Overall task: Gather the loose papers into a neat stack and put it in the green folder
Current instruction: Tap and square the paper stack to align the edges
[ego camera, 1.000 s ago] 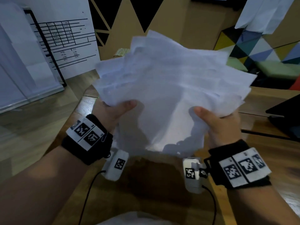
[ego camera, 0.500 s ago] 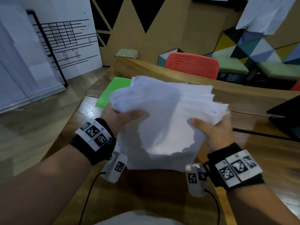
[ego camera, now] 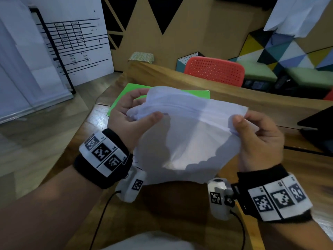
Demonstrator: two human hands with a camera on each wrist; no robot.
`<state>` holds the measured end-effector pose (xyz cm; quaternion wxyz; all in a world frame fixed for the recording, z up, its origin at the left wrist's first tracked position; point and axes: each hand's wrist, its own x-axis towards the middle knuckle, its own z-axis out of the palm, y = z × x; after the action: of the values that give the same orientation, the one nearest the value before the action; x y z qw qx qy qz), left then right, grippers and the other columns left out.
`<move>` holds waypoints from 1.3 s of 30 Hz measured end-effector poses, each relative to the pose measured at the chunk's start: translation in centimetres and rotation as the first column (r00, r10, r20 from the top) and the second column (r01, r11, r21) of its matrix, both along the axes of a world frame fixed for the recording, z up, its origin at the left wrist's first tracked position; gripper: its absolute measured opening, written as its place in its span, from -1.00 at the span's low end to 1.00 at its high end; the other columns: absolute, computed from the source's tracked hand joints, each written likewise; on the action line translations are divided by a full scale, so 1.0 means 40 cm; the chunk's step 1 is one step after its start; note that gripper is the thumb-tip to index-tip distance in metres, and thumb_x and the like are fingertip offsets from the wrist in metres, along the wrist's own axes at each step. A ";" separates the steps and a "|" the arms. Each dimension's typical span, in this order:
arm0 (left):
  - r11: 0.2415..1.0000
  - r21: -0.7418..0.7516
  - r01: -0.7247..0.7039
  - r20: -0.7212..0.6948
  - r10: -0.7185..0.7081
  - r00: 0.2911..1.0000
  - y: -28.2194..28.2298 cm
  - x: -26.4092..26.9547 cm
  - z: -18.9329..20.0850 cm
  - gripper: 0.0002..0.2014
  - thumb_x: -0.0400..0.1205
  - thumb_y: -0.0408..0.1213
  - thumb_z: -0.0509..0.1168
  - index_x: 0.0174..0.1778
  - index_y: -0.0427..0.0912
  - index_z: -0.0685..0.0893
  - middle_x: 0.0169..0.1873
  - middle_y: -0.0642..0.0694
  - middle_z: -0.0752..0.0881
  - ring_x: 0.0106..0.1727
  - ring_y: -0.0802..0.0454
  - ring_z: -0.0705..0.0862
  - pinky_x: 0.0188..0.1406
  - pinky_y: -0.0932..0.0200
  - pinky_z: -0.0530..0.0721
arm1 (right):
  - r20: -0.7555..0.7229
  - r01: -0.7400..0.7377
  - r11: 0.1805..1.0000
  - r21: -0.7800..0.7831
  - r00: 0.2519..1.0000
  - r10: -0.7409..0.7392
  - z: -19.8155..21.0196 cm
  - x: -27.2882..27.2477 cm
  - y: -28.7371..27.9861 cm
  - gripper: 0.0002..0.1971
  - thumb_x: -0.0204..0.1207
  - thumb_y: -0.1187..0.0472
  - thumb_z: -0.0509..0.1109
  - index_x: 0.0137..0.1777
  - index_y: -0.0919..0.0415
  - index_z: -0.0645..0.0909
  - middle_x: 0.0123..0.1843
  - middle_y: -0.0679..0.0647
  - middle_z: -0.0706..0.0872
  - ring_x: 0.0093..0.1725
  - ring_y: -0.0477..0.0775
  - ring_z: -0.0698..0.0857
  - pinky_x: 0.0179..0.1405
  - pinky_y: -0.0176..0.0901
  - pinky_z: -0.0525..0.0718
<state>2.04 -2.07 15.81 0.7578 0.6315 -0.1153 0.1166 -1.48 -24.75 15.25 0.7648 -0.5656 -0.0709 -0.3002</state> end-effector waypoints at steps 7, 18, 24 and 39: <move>0.998 -0.030 -0.048 0.020 0.049 0.999 -0.018 0.001 0.030 -0.84 0.26 -0.15 0.46 -0.25 0.11 0.77 -0.31 0.15 0.81 -0.28 0.18 0.76 -0.26 0.23 0.73 | 0.004 0.047 0.985 0.165 0.999 -0.049 0.002 0.009 -0.011 -0.79 0.27 0.35 0.42 -0.38 -0.02 0.66 -0.37 -0.03 0.67 -0.44 -0.09 0.58 -0.41 -0.33 0.50; 0.980 -0.005 -0.200 -0.118 0.198 0.973 -0.048 0.016 0.058 -0.75 0.15 0.02 0.44 -0.56 -0.04 0.56 -0.33 -0.27 0.54 -0.32 -0.17 0.49 -0.31 -0.09 0.50 | -0.003 0.059 0.994 -0.095 0.998 -0.059 0.016 0.009 0.013 -0.79 0.32 0.31 0.40 -0.18 -0.07 0.70 -0.30 -0.17 0.67 -0.34 -0.12 0.59 -0.30 -0.32 0.57; 0.998 0.068 -0.014 0.059 0.009 0.998 -0.023 0.046 0.033 -0.64 0.51 -0.42 0.28 0.03 0.20 0.63 -0.10 -0.18 0.67 -0.07 -0.05 0.67 -0.09 0.12 0.74 | -0.029 0.146 0.980 -0.135 0.988 -0.151 -0.004 0.041 0.005 -0.81 0.27 0.22 0.41 -0.38 -0.11 0.77 -0.08 0.11 0.65 -0.02 0.14 0.60 0.02 -0.03 0.57; 0.985 -0.165 -0.043 -0.097 0.028 0.995 0.002 0.064 -0.044 -0.16 0.07 0.19 0.59 0.12 -0.23 0.45 -0.32 0.03 0.81 -0.30 0.06 0.77 -0.24 0.10 0.75 | -0.347 -0.068 0.997 -0.033 0.936 0.053 -0.076 0.048 0.010 -0.63 0.14 0.26 0.56 0.00 0.08 0.69 -0.17 -0.09 0.85 -0.11 -0.08 0.81 -0.09 -0.13 0.78</move>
<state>4.61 -2.01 14.06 0.8103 0.5728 -0.0579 0.1094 0.45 -24.35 12.21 0.7615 -0.6239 0.0407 -0.1708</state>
